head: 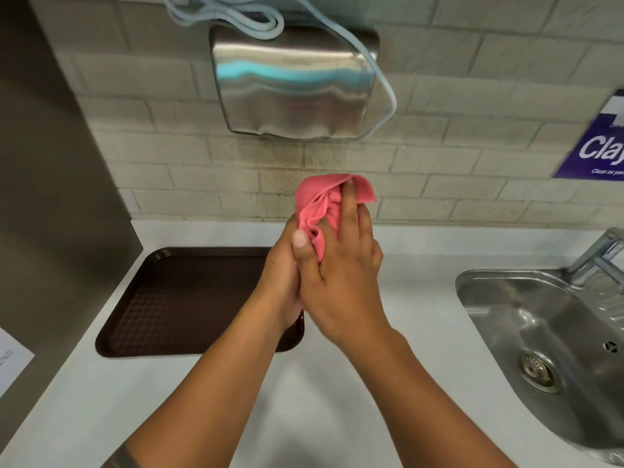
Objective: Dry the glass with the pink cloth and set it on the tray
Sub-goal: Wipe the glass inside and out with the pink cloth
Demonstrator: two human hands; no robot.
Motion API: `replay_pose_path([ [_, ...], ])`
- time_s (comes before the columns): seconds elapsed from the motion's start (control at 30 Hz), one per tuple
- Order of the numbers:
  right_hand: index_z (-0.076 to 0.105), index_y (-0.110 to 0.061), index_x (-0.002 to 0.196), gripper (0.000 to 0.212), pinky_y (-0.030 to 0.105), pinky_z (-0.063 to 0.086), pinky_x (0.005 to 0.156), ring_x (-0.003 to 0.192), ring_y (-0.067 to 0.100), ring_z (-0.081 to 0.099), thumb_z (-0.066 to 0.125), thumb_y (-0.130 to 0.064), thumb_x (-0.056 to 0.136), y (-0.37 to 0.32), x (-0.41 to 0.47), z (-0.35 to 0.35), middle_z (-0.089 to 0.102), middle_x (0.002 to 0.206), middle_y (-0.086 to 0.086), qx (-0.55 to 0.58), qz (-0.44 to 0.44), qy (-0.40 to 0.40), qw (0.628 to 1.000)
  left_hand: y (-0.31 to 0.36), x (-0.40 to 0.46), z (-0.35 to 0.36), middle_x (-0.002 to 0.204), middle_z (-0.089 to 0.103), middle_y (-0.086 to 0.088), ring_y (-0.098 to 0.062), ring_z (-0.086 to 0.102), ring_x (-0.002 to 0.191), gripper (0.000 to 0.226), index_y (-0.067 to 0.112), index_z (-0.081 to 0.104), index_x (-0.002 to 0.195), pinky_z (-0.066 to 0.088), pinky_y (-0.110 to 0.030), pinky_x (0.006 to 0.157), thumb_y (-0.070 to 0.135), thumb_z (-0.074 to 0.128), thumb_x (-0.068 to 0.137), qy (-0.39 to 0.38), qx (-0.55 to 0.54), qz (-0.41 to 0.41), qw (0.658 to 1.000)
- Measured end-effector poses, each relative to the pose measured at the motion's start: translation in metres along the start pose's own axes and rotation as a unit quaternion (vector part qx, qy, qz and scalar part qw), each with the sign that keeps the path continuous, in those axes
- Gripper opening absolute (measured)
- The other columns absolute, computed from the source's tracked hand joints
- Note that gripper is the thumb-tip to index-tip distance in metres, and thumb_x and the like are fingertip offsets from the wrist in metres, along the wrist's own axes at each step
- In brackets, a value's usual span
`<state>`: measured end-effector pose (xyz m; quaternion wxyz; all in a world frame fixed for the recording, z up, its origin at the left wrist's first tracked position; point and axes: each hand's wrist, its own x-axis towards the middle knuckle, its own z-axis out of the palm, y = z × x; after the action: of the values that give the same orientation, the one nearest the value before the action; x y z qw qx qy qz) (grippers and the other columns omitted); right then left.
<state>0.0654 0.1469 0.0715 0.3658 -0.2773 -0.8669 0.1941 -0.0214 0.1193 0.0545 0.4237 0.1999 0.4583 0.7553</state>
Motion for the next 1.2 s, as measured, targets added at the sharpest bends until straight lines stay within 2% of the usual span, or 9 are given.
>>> replay_pose_path([
  [0.13, 0.015, -0.04, 0.161, 0.063, 0.054, 0.04, 0.119, 0.147, 0.028, 0.047, 0.034, -0.063, 0.106, 0.011, 0.028, -0.005, 0.039, 0.167, 0.002, 0.135, 0.087, -0.039, 0.986, 0.005, -0.003, -0.001, 0.122, 0.081, -0.012, -0.03, 0.078, 0.114, 0.055, 0.022, 0.074, 0.13, 0.063, -0.043, 0.089, 0.06, 0.042, 0.108, 0.021, 0.037, -0.017, 0.999],
  [0.2, 0.035, -0.041, 0.155, 0.062, 0.048, 0.055, 0.107, 0.122, 0.019, 0.068, 0.035, -0.072, 0.101, 0.016, 0.029, -0.011, 0.065, 0.14, -0.004, 0.252, 0.152, -0.059, 0.954, 0.007, -0.006, -0.002, 0.126, 0.077, -0.023, -0.042, 0.076, 0.114, 0.062, 0.016, 0.069, 0.137, 0.062, -0.055, 0.092, 0.064, 0.045, 0.105, 0.03, 0.04, -0.021, 0.999],
  [0.33, 0.063, -0.072, 0.105, 0.042, 0.021, 0.062, 0.075, 0.094, -0.003, 0.077, 0.028, -0.087, 0.087, 0.022, 0.005, -0.008, 0.08, 0.101, -0.025, 0.355, 0.205, -0.078, 0.909, 0.009, -0.003, -0.007, 0.107, 0.081, -0.013, -0.03, 0.079, 0.095, 0.066, 0.012, 0.076, 0.126, 0.064, -0.041, 0.078, 0.066, 0.046, 0.103, 0.025, 0.036, -0.01, 0.999],
  [0.47, 0.053, -0.046, 0.148, 0.059, 0.023, 0.055, 0.104, 0.124, -0.001, 0.068, 0.05, -0.071, 0.094, 0.023, -0.023, 0.005, 0.073, 0.134, -0.018, 0.459, 0.201, -0.078, 0.862, 0.013, 0.0, -0.009, 0.092, 0.08, -0.006, -0.019, 0.077, 0.077, 0.061, 0.021, 0.079, 0.113, 0.061, -0.036, 0.074, 0.07, 0.044, 0.102, 0.042, 0.057, 0.011, 0.997],
  [0.53, 0.038, -0.035, 0.161, 0.077, 0.032, 0.05, 0.113, 0.133, 0.004, 0.064, 0.06, -0.063, 0.092, 0.023, -0.029, 0.004, 0.067, 0.145, -0.011, 0.457, 0.166, -0.09, 0.869, 0.013, -0.002, -0.008, 0.107, 0.081, -0.015, -0.029, 0.077, 0.095, 0.064, 0.02, 0.08, 0.117, 0.06, -0.047, 0.094, 0.07, 0.044, 0.102, 0.043, 0.038, 0.005, 0.998],
  [0.63, 0.044, -0.041, 0.154, 0.068, 0.035, 0.052, 0.112, 0.128, 0.006, 0.067, 0.072, -0.046, 0.092, 0.023, -0.027, 0.002, 0.07, 0.14, -0.01, 0.429, 0.144, -0.086, 0.888, 0.012, -0.009, -0.004, 0.13, 0.074, -0.026, -0.042, 0.071, 0.121, 0.073, 0.009, 0.068, 0.138, 0.051, -0.057, 0.113, 0.069, 0.046, 0.102, 0.053, -0.012, -0.006, 0.998],
  [0.87, 0.057, -0.024, 0.132, 0.073, 0.041, 0.06, 0.096, 0.111, 0.018, 0.072, 0.08, -0.06, 0.073, 0.022, -0.027, 0.006, 0.07, 0.121, 0.003, 0.348, 0.154, 0.026, 0.924, 0.015, -0.009, 0.01, 0.106, 0.077, -0.014, -0.038, 0.077, 0.098, 0.041, 0.019, 0.071, 0.119, 0.063, -0.055, 0.093, 0.05, 0.045, 0.11, 0.164, 0.124, 0.074, 0.976],
  [1.07, 0.052, -0.02, 0.137, 0.076, 0.021, 0.055, 0.083, 0.106, 0.013, 0.063, 0.064, -0.069, 0.079, 0.028, -0.021, 0.006, 0.052, 0.123, -0.002, 0.212, 0.112, 0.061, 0.969, 0.021, -0.018, 0.015, 0.126, 0.076, -0.007, -0.027, 0.074, 0.115, 0.036, 0.029, 0.067, 0.128, 0.058, -0.048, 0.101, 0.052, 0.046, 0.109, 0.087, 0.111, 0.023, 0.99],
  [1.2, 0.046, -0.026, 0.143, 0.061, 0.045, 0.058, 0.098, 0.121, 0.023, 0.064, 0.053, -0.063, 0.095, 0.025, -0.024, 0.008, 0.057, 0.134, 0.003, 0.231, 0.102, 0.094, 0.963, 0.02, -0.017, 0.02, 0.129, 0.074, -0.003, -0.018, 0.076, 0.111, 0.051, 0.03, 0.055, 0.145, 0.057, -0.045, 0.105, 0.061, 0.047, 0.105, 0.043, 0.113, 0.022, 0.992],
])
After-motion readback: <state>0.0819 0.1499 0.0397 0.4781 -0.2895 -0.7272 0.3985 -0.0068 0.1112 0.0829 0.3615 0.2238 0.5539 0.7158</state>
